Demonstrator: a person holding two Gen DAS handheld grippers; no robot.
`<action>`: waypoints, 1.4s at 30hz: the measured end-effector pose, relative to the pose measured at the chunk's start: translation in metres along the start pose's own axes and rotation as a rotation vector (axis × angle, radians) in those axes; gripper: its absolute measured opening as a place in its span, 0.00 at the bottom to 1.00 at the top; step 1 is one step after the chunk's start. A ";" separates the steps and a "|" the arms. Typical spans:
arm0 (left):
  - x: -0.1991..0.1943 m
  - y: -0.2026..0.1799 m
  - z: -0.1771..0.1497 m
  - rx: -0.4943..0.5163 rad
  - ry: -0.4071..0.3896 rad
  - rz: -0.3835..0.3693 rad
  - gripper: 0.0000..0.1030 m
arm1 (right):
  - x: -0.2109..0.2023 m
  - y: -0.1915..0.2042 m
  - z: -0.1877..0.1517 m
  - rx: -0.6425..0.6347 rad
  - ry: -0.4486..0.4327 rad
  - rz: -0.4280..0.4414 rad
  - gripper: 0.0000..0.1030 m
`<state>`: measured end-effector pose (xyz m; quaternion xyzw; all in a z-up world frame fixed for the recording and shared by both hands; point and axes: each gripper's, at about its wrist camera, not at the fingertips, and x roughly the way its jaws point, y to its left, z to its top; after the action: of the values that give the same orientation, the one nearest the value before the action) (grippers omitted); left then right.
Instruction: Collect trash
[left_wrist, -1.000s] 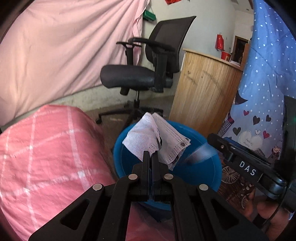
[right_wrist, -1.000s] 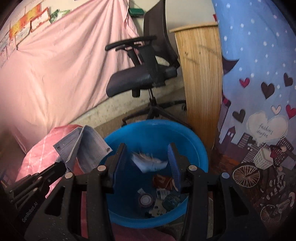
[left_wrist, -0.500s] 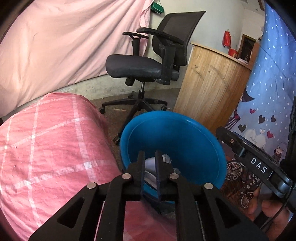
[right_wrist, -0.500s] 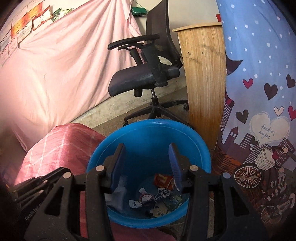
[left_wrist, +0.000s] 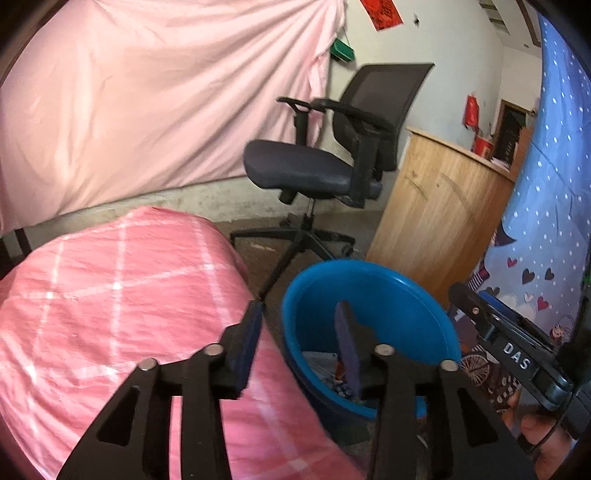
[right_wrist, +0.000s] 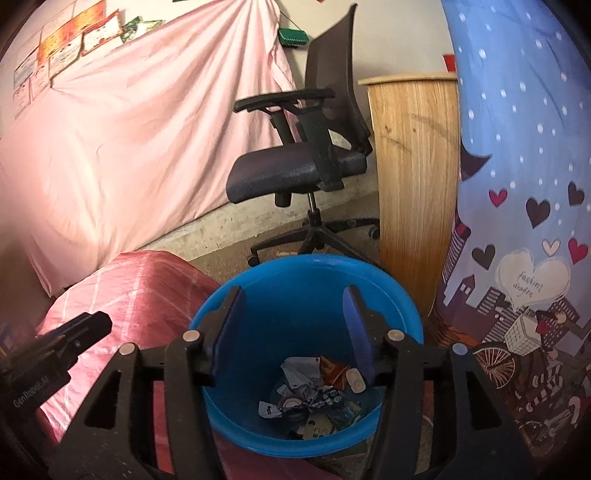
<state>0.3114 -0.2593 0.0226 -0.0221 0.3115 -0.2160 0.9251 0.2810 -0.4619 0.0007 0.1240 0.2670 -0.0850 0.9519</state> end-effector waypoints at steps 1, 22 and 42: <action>-0.004 0.003 0.000 -0.006 -0.013 0.007 0.41 | -0.003 0.004 0.001 -0.010 -0.012 0.002 0.70; -0.103 0.070 -0.023 -0.087 -0.259 0.155 0.97 | -0.076 0.061 -0.017 -0.095 -0.275 0.092 1.00; -0.200 0.100 -0.076 -0.080 -0.329 0.229 0.98 | -0.168 0.102 -0.076 -0.126 -0.355 0.102 1.00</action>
<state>0.1629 -0.0790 0.0571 -0.0582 0.1652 -0.0903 0.9804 0.1258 -0.3276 0.0464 0.0606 0.0932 -0.0404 0.9930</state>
